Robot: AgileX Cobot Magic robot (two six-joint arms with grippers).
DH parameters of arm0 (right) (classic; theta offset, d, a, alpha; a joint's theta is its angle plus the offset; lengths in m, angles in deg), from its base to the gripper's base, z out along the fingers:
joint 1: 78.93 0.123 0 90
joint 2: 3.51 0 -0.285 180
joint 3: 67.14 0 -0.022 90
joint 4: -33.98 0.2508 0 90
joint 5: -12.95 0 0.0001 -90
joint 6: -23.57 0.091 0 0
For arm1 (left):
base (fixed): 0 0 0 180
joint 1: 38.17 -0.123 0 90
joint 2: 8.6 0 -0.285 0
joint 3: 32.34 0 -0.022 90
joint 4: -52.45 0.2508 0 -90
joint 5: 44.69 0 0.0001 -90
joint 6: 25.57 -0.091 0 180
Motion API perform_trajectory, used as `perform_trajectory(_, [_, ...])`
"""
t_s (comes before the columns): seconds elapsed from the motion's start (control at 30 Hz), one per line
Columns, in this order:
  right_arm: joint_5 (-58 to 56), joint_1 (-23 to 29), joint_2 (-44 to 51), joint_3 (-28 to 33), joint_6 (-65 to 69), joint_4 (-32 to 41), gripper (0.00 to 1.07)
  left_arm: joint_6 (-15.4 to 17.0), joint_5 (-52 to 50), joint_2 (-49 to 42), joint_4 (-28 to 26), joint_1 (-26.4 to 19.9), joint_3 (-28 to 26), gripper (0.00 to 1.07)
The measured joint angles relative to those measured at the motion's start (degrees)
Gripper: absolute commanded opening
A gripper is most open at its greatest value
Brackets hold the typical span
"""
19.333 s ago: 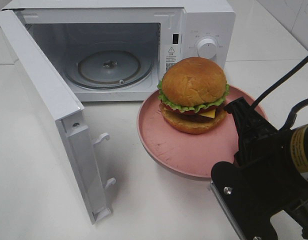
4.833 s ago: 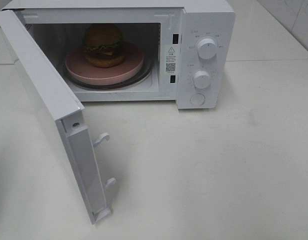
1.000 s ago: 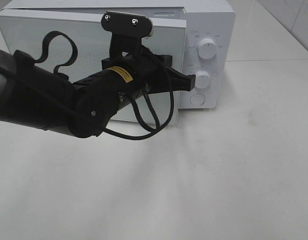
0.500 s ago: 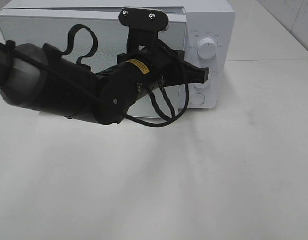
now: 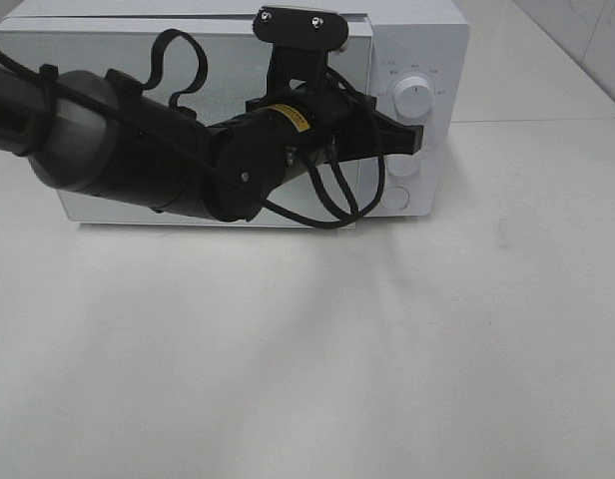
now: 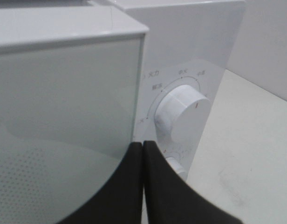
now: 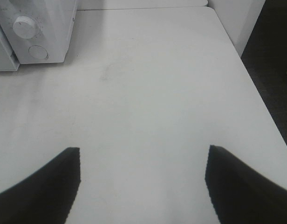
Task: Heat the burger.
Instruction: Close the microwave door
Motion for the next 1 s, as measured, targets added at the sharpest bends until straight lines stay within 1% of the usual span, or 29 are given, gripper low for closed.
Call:
perform_trajectory(0.3, [0.0, 0.0, 0.0, 0.0, 0.0, 0.0, 0.75, -0.1, 2.1, 0.7, 0.9, -1.4, -2.0, 0.0])
perform_trajectory(0.4, [0.0, 0.0, 0.0, 0.0, 0.0, 0.0, 0.75, -0.5, 4.1, 1.0, 1.8, -2.4, -2.9, 0.0])
perform_trajectory(0.43, [0.0, 0.0, 0.0, 0.0, 0.0, 0.0, 0.75, -0.7, 5.2, 1.3, 2.1, -3.5, -3.8, 0.0])
perform_trajectory(0.47, [0.0, 0.0, 0.0, 0.0, 0.0, 0.0, 0.75, -0.9, 7.6, 1.4, 2.2, -3.9, -4.2, 0.0])
perform_trajectory(0.63, [0.0, 0.0, 0.0, 0.0, 0.0, 0.1, 0.75, -1.1, 9.3, 1.5, 2.7, -4.2, -4.6, 0.0])
perform_trajectory(0.77, [0.0, 0.0, 0.0, 0.0, 0.0, 0.1, 0.75, -1.4, 13.0, 1.3, 2.9, -4.4, -4.9, 0.0])
perform_trajectory(1.0, [0.0, 0.0, 0.0, 0.0, 0.0, 0.1, 0.75, -1.8, 14.8, -0.2, 2.2, -3.9, -4.9, 0.0])
